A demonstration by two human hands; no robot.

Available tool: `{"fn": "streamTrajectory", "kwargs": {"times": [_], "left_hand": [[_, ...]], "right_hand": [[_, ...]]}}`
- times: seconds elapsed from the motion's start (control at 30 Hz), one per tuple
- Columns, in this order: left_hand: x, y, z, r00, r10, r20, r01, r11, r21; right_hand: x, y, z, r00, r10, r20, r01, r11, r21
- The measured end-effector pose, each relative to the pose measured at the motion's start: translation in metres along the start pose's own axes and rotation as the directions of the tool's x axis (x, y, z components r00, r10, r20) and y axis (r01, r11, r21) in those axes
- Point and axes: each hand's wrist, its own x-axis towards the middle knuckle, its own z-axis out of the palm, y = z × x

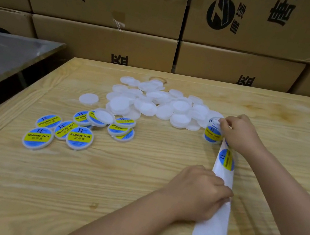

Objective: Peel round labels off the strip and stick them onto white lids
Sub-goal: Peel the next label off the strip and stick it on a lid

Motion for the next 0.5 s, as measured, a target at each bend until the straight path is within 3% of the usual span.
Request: {"fn": "streamTrajectory", "kwargs": {"times": [0.13, 0.23, 0.37, 0.5], "left_hand": [[-0.001, -0.004, 0.006, 0.993, -0.084, -0.087, 0.089, 0.995, 0.049], [-0.001, -0.008, 0.011, 0.969, -0.208, -0.130, 0.209, 0.978, -0.008], [0.001, -0.016, 0.014, 0.885, -0.463, 0.050, 0.465, 0.874, -0.141], [0.005, -0.023, 0.015, 0.866, -0.483, 0.132, 0.499, 0.815, -0.295]], "right_hand": [[0.006, 0.001, 0.003, 0.999, 0.036, -0.022, -0.036, 0.999, 0.035], [0.003, 0.000, 0.006, 0.999, 0.017, -0.043, -0.014, 0.997, 0.074], [-0.015, -0.006, 0.006, 0.970, 0.001, -0.244, 0.057, 0.972, 0.230], [-0.043, -0.014, 0.009, 0.917, 0.064, -0.394, 0.075, 0.942, 0.328]]}}
